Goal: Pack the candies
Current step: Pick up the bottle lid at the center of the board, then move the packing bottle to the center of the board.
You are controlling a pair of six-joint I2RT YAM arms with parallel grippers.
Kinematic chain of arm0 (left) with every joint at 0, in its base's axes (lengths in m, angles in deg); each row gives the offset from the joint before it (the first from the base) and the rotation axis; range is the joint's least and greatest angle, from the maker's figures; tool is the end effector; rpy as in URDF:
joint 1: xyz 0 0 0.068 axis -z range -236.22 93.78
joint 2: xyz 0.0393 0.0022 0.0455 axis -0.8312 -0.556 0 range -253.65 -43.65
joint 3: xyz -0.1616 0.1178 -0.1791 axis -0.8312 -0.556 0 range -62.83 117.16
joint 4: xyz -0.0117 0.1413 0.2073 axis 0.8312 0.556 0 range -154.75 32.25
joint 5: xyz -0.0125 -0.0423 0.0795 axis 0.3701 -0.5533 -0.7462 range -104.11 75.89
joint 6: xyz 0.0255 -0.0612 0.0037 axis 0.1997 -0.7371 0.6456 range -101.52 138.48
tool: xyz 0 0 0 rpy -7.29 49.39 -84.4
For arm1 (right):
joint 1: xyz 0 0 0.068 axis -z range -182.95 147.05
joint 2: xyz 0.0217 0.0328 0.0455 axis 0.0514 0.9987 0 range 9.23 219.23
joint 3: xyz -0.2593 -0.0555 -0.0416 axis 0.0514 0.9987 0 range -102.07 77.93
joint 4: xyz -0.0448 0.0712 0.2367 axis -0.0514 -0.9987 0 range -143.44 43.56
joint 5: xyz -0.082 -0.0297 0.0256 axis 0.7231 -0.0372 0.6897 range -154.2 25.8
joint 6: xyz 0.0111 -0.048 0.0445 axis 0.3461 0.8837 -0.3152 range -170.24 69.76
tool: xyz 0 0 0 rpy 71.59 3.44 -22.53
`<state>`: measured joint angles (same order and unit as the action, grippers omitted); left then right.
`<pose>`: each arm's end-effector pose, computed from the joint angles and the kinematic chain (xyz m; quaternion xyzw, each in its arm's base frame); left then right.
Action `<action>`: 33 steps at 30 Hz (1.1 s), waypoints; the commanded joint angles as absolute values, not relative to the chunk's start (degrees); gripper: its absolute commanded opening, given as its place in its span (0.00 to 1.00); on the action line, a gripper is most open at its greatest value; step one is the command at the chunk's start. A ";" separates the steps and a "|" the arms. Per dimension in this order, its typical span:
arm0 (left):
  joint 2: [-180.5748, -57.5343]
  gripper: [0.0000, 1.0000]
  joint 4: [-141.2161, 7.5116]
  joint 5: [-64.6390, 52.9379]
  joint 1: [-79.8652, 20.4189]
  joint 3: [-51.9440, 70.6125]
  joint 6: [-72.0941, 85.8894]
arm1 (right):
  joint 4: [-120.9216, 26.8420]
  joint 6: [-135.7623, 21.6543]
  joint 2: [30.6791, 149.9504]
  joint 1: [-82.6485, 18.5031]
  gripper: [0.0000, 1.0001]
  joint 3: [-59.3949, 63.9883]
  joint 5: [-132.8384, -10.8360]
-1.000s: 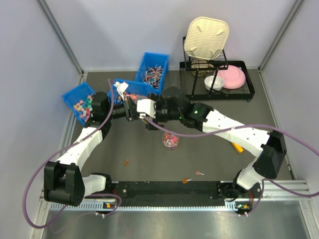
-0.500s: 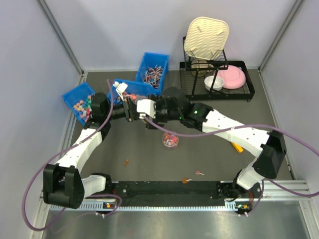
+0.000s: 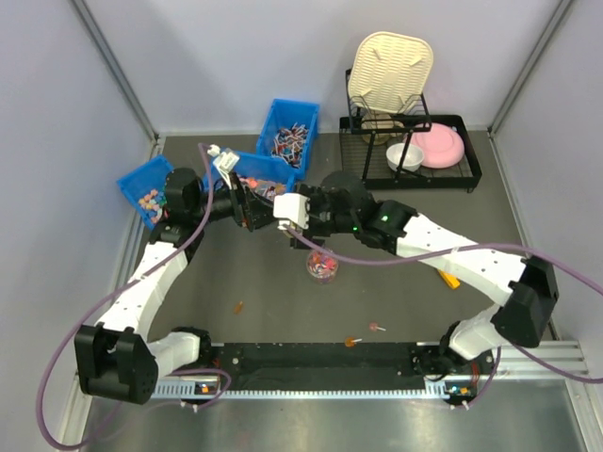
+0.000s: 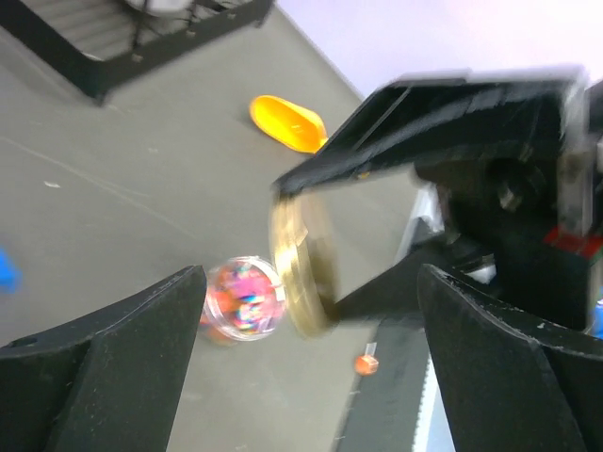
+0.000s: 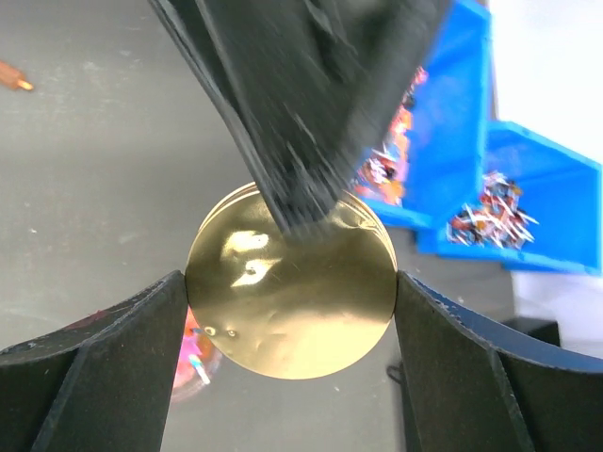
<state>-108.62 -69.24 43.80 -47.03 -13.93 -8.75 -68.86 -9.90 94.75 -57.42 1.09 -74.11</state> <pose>0.2412 -0.0842 0.3211 0.1960 0.7175 -0.5292 0.4083 0.1947 0.2884 0.3313 -0.6674 0.5558 0.1349 0.4769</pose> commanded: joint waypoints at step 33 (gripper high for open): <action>-115.71 0.99 -106.14 38.27 -34.26 -44.38 31.04 | -65.87 -12.27 63.02 -43.55 0.85 23.26 -77.64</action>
<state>-113.12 -97.15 35.71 -36.47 -42.54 24.39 -68.40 -12.72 64.37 -44.05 22.91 -76.08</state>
